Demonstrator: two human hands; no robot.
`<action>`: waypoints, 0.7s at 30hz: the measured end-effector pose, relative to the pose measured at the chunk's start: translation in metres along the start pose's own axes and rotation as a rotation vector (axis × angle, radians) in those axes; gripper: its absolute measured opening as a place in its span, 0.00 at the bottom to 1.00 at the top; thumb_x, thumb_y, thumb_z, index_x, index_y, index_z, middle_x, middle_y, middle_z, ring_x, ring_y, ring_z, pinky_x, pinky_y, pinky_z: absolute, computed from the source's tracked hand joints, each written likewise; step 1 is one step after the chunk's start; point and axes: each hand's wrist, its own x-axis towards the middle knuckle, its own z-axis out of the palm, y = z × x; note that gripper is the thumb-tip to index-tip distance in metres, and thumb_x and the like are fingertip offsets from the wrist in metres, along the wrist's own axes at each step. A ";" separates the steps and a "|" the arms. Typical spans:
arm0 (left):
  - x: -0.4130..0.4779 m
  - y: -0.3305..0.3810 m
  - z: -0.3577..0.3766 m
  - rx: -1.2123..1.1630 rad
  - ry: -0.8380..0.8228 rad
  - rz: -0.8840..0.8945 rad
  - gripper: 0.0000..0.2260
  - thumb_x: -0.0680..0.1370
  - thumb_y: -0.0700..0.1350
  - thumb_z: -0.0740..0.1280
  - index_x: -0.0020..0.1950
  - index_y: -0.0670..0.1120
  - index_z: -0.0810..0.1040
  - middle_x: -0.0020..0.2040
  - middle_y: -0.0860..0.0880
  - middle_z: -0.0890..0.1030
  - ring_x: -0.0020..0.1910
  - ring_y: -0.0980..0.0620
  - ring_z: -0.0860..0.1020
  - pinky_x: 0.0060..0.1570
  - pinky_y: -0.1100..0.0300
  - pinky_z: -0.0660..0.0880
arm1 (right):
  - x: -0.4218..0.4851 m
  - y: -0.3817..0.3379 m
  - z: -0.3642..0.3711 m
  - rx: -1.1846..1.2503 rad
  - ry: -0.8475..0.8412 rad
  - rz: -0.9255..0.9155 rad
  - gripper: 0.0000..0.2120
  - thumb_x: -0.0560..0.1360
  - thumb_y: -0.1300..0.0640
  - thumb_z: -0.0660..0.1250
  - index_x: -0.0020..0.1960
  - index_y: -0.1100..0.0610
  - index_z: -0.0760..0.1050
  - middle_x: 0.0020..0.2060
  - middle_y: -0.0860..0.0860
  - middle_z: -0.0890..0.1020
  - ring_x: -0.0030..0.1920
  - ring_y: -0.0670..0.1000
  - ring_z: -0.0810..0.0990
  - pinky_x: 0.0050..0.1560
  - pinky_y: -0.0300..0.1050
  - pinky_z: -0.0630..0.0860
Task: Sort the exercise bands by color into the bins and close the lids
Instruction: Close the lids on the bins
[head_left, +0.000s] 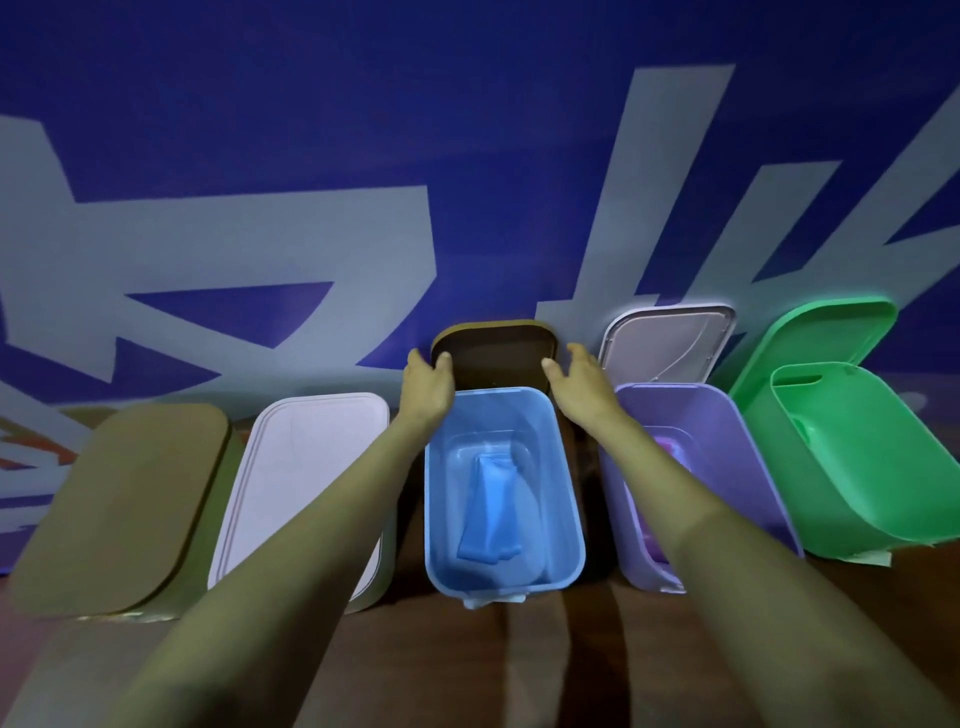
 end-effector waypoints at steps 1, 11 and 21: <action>0.003 0.002 0.001 -0.024 -0.010 -0.031 0.22 0.82 0.51 0.54 0.72 0.41 0.61 0.69 0.42 0.69 0.66 0.42 0.69 0.65 0.49 0.66 | 0.003 -0.002 0.000 0.016 -0.015 0.004 0.24 0.81 0.49 0.54 0.73 0.60 0.58 0.70 0.59 0.67 0.69 0.60 0.67 0.64 0.49 0.66; 0.003 0.003 0.000 -0.173 0.102 -0.038 0.25 0.81 0.60 0.48 0.67 0.44 0.66 0.58 0.49 0.70 0.55 0.51 0.69 0.60 0.55 0.65 | -0.004 -0.013 0.004 0.263 0.011 -0.053 0.22 0.81 0.44 0.48 0.69 0.57 0.63 0.62 0.56 0.74 0.60 0.56 0.73 0.51 0.42 0.66; -0.061 -0.006 -0.028 -0.292 0.181 0.051 0.11 0.81 0.51 0.56 0.52 0.43 0.67 0.48 0.48 0.74 0.48 0.51 0.73 0.49 0.58 0.66 | -0.067 -0.010 -0.004 0.481 0.198 -0.113 0.14 0.81 0.47 0.52 0.52 0.56 0.69 0.44 0.52 0.75 0.45 0.52 0.71 0.46 0.43 0.64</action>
